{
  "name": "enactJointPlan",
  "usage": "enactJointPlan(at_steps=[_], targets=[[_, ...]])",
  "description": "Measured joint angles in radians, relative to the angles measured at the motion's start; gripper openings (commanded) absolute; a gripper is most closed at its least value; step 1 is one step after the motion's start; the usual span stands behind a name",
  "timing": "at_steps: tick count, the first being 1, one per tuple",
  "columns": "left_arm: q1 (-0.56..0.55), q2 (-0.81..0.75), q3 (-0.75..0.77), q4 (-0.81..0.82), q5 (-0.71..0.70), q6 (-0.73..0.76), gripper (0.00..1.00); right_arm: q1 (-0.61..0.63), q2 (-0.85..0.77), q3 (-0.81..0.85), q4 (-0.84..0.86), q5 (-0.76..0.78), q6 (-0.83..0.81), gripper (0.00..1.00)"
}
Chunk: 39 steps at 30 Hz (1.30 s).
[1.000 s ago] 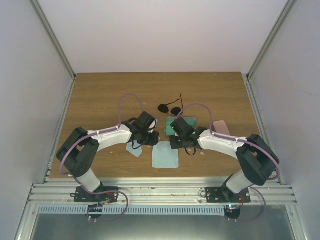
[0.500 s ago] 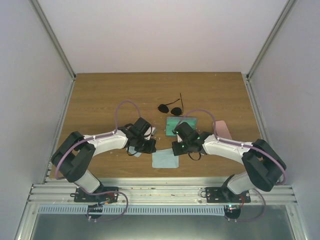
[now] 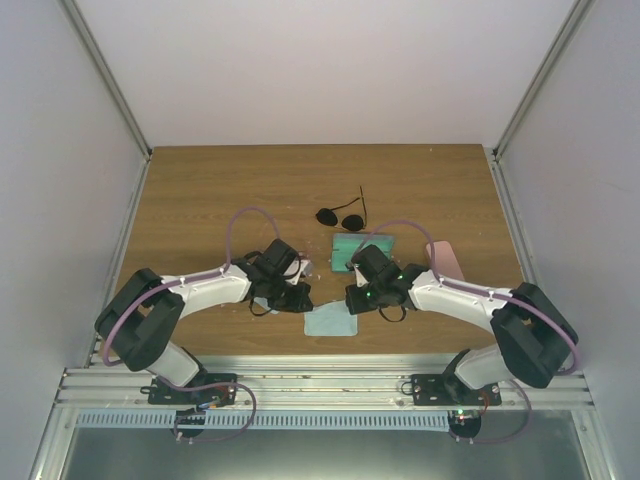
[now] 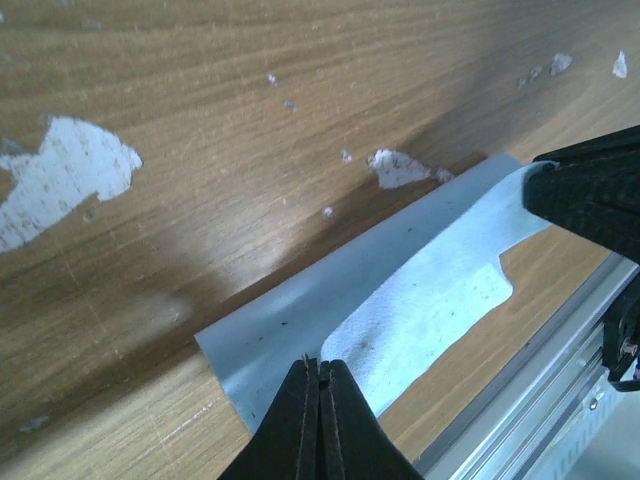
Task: Organize the sunglasses
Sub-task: Fold the glasses cleaning cloth at the center of the board.
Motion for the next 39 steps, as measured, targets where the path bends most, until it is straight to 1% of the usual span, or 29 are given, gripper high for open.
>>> enactJointPlan(at_steps=[9,24,25,30,32,36,39], targets=[[0.000,0.002,-0.010,-0.003,0.007,0.000,0.00,0.000,0.001,-0.010,-0.008,-0.027,-0.001,0.01],[0.000,0.048,-0.019,0.001,0.030,0.001,0.00,0.006,0.040,-0.029,-0.004,-0.064,-0.001,0.01],[0.000,0.051,-0.019,0.001,0.035,0.000,0.01,0.006,0.040,-0.029,-0.004,-0.066,-0.001,0.05],[0.000,0.051,-0.021,0.005,0.068,0.000,0.17,0.008,0.039,-0.033,0.004,-0.108,-0.014,0.20],[0.000,0.051,-0.024,0.008,0.088,0.001,0.23,0.010,0.033,-0.040,0.009,-0.134,-0.020,0.25],[0.000,0.037,-0.053,0.018,0.129,-0.002,0.29,0.016,-0.013,-0.058,0.012,-0.199,-0.029,0.29],[0.000,0.006,-0.085,0.020,0.164,-0.004,0.32,0.020,-0.053,-0.069,0.011,-0.244,-0.032,0.31]])
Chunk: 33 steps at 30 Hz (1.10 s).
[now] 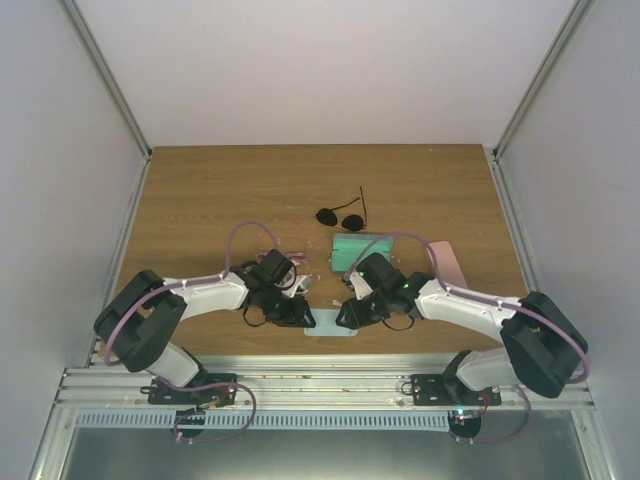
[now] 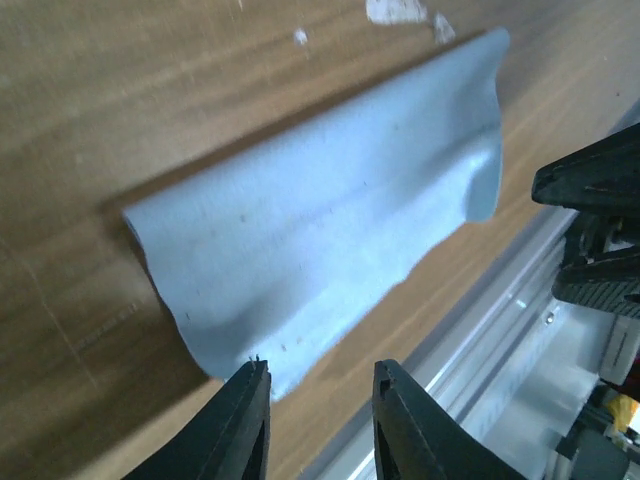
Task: Organize the sunglasses
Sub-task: Fold the glasses cleaning cloth at the center of the board.
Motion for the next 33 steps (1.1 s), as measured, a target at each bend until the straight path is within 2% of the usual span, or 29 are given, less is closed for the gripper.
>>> enactJointPlan(at_steps=[5,10,14,22,27,31,33], targets=[[0.000,-0.074,-0.038,-0.003,0.034,-0.006,0.31,0.006,-0.061,-0.015,-0.037,-0.019,0.002,0.30],[0.000,-0.107,-0.034,0.030,0.047,-0.024,0.15,0.007,-0.043,-0.006,-0.046,0.003,0.010,0.18],[-0.002,-0.045,-0.020,0.065,0.040,-0.046,0.11,0.026,0.045,0.018,-0.020,0.015,0.024,0.15],[-0.032,0.043,-0.019,0.054,-0.026,-0.064,0.09,0.067,0.095,0.000,-0.018,0.060,0.066,0.15],[-0.039,0.017,-0.029,0.040,-0.057,-0.067,0.10,0.068,0.027,-0.035,-0.084,0.133,0.110,0.20],[-0.040,-0.026,-0.030,0.005,-0.065,-0.063,0.17,0.068,-0.005,-0.023,-0.182,0.230,0.132,0.24],[-0.041,-0.058,-0.027,0.009,-0.060,-0.063,0.16,0.068,-0.006,-0.003,-0.212,0.262,0.134,0.26]])
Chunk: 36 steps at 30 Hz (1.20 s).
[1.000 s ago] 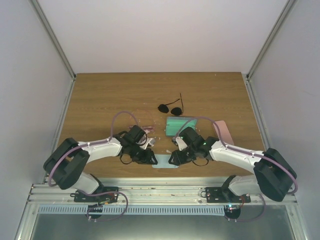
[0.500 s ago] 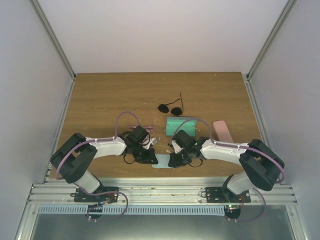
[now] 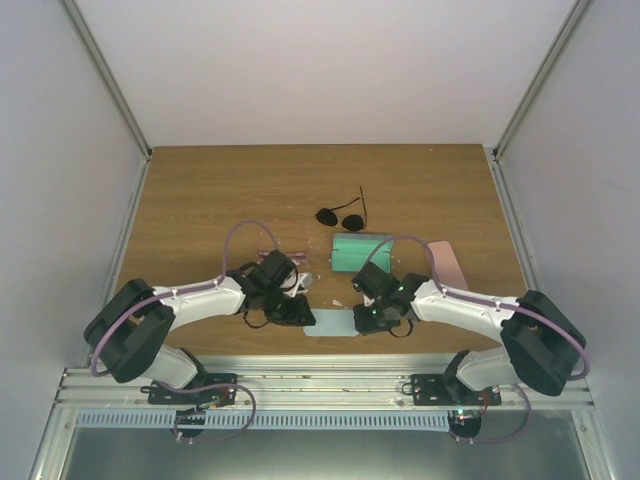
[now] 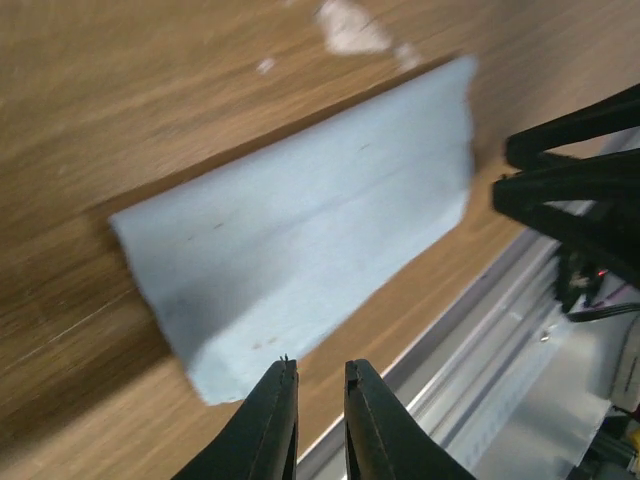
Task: Organize the sunglasses
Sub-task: Fold the glasses cleaning cloth at the center of the board, then pick up the glasses cleaning cloth from the center of the board.
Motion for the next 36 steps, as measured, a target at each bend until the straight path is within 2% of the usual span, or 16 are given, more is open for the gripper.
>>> enactJointPlan(at_steps=[3,7,14,22,23,25,30,33,36], targets=[[-0.003,-0.037,0.023,0.019,-0.010,-0.018,0.10,0.000,0.003,0.052,0.003,0.008,-0.002,0.25],[-0.005,-0.024,0.047,0.065,-0.047,-0.050,0.06,0.000,0.069,0.119,0.098,-0.026,-0.003,0.22],[-0.014,0.096,0.049,0.102,-0.095,-0.095,0.06,0.000,0.222,0.151,0.192,-0.082,-0.017,0.21],[-0.029,0.102,0.045,0.096,-0.182,-0.120,0.05,0.004,0.234,0.159,0.184,-0.018,-0.005,0.26],[-0.038,0.096,0.044,0.093,-0.205,-0.120,0.07,0.005,0.216,0.154,0.150,0.043,0.013,0.28],[-0.039,0.092,0.043,0.095,-0.206,-0.119,0.14,0.005,0.206,0.149,0.138,0.071,0.021,0.32],[-0.048,0.045,0.032,0.069,-0.224,-0.117,0.39,0.008,0.126,0.125,-0.021,0.217,0.065,0.47],[-0.063,0.001,0.032,0.040,-0.239,-0.128,0.45,0.029,0.089,0.130,-0.084,0.266,0.090,0.49],[-0.079,-0.056,0.032,-0.003,-0.278,-0.165,0.46,0.071,0.079,0.143,-0.117,0.283,0.111,0.49]])
